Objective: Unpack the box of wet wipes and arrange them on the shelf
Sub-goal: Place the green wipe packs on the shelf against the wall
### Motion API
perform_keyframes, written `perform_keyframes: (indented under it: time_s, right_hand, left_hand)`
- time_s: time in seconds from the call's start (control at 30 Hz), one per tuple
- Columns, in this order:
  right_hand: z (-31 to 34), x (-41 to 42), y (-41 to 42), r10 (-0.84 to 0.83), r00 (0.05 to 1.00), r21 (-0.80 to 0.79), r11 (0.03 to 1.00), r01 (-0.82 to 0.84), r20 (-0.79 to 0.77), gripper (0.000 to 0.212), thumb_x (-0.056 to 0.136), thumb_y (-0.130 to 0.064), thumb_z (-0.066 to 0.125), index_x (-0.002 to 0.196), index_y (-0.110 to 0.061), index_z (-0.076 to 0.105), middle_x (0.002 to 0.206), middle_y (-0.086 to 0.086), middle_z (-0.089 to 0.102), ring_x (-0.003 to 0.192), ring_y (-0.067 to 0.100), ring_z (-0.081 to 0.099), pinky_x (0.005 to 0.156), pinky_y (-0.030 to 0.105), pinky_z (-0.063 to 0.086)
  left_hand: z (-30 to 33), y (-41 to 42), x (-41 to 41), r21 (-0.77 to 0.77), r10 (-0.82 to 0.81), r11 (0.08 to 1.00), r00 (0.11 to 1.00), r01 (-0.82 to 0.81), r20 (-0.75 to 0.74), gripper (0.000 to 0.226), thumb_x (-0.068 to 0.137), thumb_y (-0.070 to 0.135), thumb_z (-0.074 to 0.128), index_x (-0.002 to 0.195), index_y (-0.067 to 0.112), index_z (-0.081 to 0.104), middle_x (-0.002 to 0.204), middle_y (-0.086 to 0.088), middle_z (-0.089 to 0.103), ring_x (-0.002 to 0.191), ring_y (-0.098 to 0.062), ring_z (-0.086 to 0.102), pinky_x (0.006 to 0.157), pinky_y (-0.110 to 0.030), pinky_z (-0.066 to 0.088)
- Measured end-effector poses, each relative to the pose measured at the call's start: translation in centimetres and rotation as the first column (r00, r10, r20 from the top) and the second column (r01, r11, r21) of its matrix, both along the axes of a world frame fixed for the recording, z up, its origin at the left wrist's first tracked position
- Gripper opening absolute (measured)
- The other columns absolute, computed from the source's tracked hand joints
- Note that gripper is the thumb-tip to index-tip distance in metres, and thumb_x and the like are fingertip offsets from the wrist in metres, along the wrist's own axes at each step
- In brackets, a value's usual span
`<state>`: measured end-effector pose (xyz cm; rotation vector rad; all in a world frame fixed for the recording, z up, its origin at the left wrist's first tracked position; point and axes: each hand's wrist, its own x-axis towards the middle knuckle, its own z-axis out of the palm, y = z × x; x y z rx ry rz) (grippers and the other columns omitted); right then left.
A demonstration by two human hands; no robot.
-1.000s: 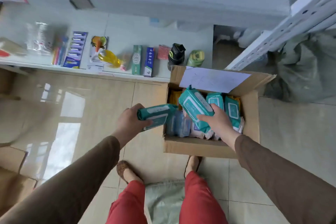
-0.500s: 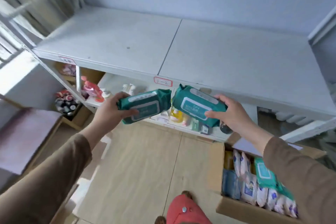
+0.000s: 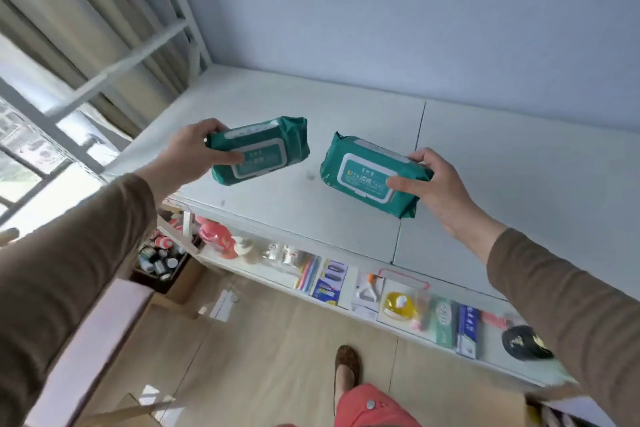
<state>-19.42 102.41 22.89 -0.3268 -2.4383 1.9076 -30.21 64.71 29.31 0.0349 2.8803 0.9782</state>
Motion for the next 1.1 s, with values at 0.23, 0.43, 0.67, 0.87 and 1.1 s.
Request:
perform_keyframes:
  time_s: [0.23,0.43,0.67,0.87,1.1]
  right_hand:
    - [-0.4,-11.5,-4.4,-0.071,0.997,-0.245,0.966,0.078,0.040,0.042,0.074,-0.017,0.086,0.107,-0.015,0.060,0.105,0.002,0.072,0.090,0.020,0.070,0.067,0.032,0.057]
    - [-1.6,-23.7,-9.7,-0.146,0.986,-0.340,0.926,0.163,0.073,0.038,0.078,-0.013,0.083,0.109,-0.016,0.062,0.108,0.003,0.074,0.094,0.021,0.071,0.074,0.036,0.058]
    - [-2.3,-35.0,-14.1,-0.260,0.962,-0.294,0.916,0.275,0.088,0.045,0.078,-0.008,0.082,0.114,-0.019,0.057,0.105,-0.001,0.070,0.090,0.016,0.068,0.070,0.030,0.056]
    - [-4.2,-40.6,-15.3,-0.285,0.946,-0.299,0.900,0.319,0.153,0.036,0.081,-0.009,0.079,0.107,-0.019,0.057,0.100,0.000,0.071,0.084,0.015,0.069,0.062,0.026,0.055]
    - [-5.2,-45.2,-15.7,-0.357,0.925,-0.232,0.896,0.379,0.130,0.042,0.083,-0.012,0.079,0.119,-0.006,0.059,0.108,0.007,0.071,0.094,0.022,0.070,0.077,0.034,0.061]
  left_hand:
    - [-0.5,-3.7,-12.3,0.097,0.014,0.995,0.999,-0.017,0.034,0.038,0.070,0.021,0.087,0.101,0.021,0.067,0.097,-0.002,0.067,0.077,-0.013,0.056,0.063,-0.024,0.043]
    - [-1.3,-7.0,-26.0,0.079,-0.097,0.993,0.993,0.092,0.071,0.034,0.074,0.018,0.085,0.103,0.022,0.066,0.088,0.008,0.064,0.079,-0.012,0.057,0.072,-0.022,0.044]
    - [-3.8,-10.0,-39.9,0.049,-0.275,0.961,0.951,0.271,0.141,0.035,0.076,0.017,0.083,0.106,0.015,0.066,0.095,-0.003,0.065,0.084,-0.019,0.057,0.065,-0.024,0.043]
    - [-5.8,-10.2,-48.1,0.025,-0.395,0.914,0.877,0.404,0.275,0.034,0.075,0.027,0.084,0.104,0.022,0.067,0.100,-0.002,0.072,0.098,-0.024,0.065,0.090,-0.042,0.053]
    - [-7.6,-9.1,-52.0,-0.131,-0.405,0.905,0.914,0.405,0.027,0.034,0.082,0.028,0.078,0.110,0.015,0.065,0.106,-0.004,0.068,0.094,-0.024,0.064,0.084,-0.038,0.052]
